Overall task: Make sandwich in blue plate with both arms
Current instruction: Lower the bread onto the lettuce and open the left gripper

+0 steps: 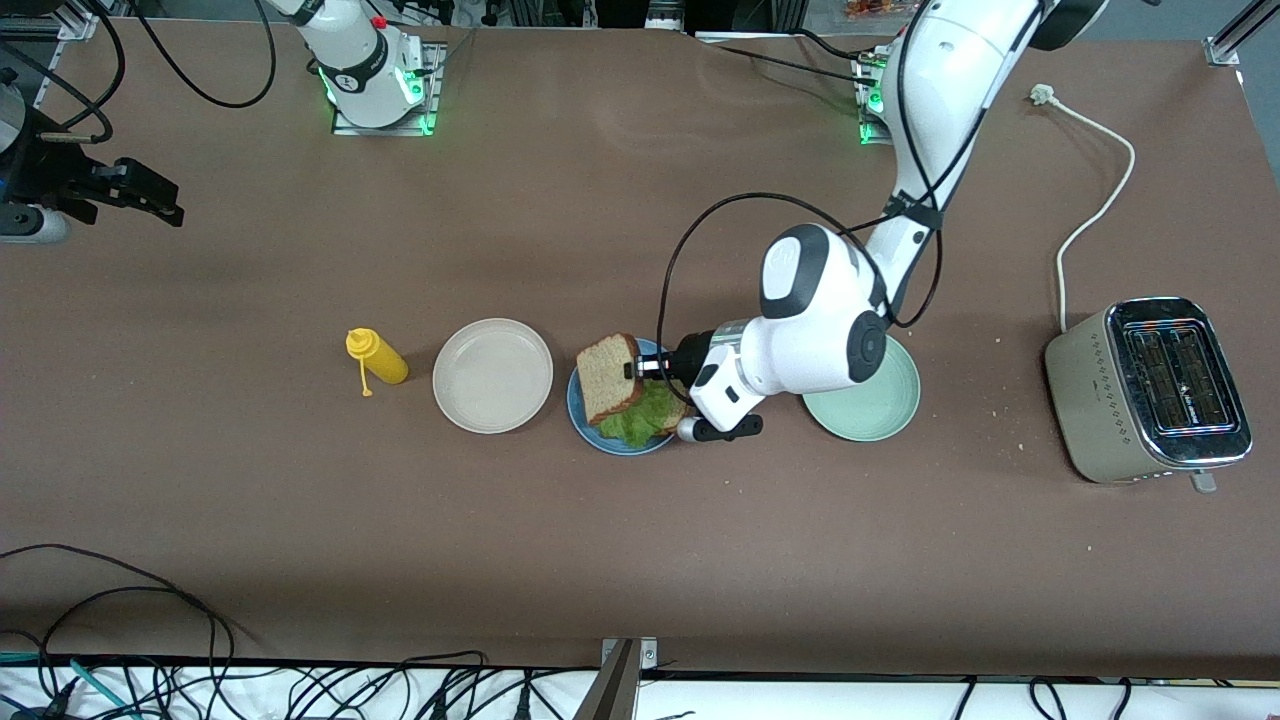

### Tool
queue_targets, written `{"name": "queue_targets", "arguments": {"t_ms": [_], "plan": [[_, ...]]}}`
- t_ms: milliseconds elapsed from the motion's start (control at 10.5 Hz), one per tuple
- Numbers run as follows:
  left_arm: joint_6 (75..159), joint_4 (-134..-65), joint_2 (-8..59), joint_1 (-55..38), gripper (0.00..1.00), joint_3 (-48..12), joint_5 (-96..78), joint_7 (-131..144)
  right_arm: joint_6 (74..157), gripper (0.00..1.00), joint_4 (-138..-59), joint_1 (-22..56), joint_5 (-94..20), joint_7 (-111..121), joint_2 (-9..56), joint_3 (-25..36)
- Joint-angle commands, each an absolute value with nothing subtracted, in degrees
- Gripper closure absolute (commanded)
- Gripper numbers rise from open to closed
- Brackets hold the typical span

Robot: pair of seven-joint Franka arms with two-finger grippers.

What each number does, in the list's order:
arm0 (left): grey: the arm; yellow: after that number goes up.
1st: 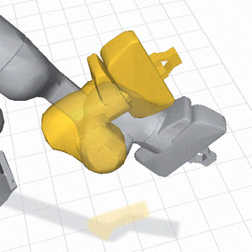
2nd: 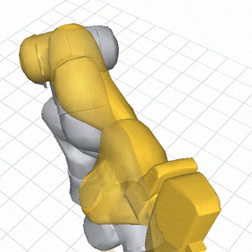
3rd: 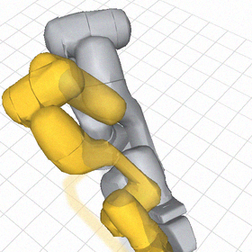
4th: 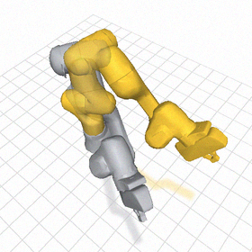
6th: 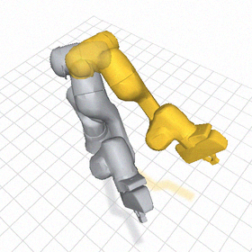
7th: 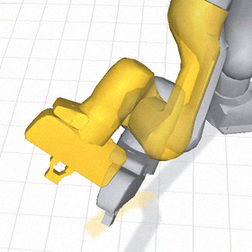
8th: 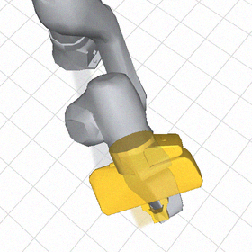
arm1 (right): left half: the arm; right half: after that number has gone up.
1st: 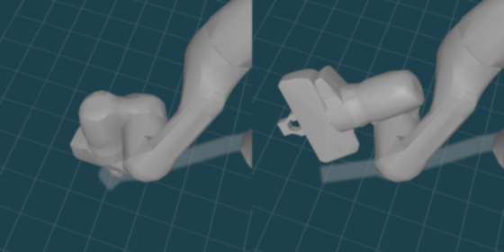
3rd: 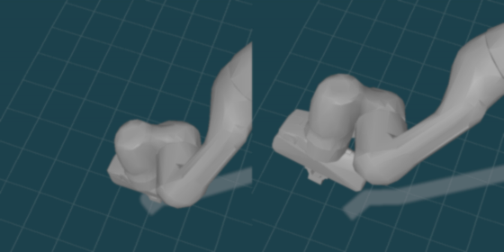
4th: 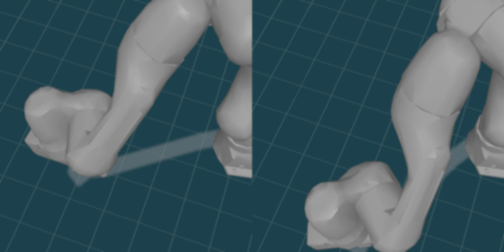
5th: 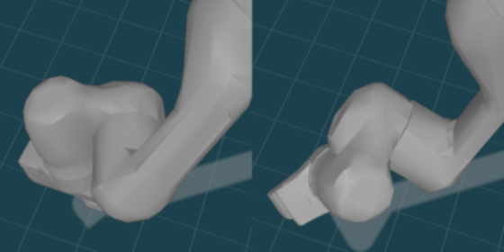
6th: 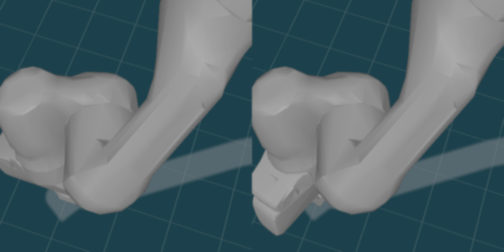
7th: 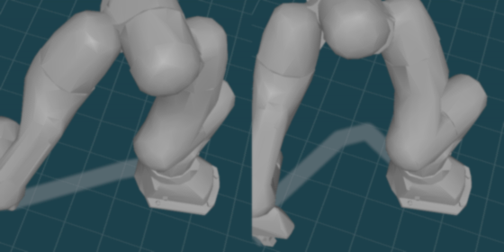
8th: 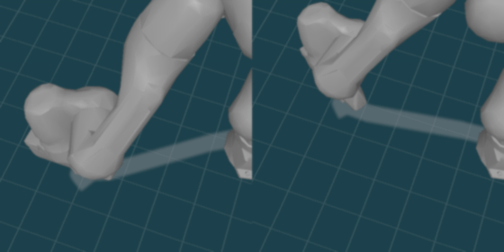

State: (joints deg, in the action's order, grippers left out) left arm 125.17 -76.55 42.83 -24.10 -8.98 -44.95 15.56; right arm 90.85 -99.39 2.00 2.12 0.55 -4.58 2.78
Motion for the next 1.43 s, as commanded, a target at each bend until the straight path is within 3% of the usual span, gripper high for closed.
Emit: {"name": "queue_targets", "arguments": {"t_ms": [0,380,475,570,665,1330], "plan": [[127.35,-73.74,46.93,-25.84,1.0,-8.17,-46.06,15.12,89.74,0.0,-95.89,2.29,2.9,0.35,-2.55,2.64],[127.27,-74.71,47.2,-24.17,1.0,-7.91,-45.79,8.27,89.74,0.0,-95.45,2.55,3.16,0.09,-1.93,2.55],[127.27,-75.06,47.2,-23.47,0.88,-7.91,-45.7,7.74,89.74,0.0,-95.45,2.55,3.16,-0.17,-2.02,2.64],[127.18,-76.02,47.28,-22.86,0.65,-7.82,-45.79,4.95,89.74,0.0,-95.36,2.55,3.34,0.09,-1.93,2.64],[127.18,-77.24,47.29,-21.81,0.01,-7.82,-45.79,0.4,89.65,0.0,-95.27,2.46,3.25,0.09,-1.85,2.72],[126.65,-78.75,46.85,-20.66,0.0,-7.04,-45.97,-5.45,89.65,0.0,-95.19,2.46,2.81,0.09,-1.76,2.72]]}}
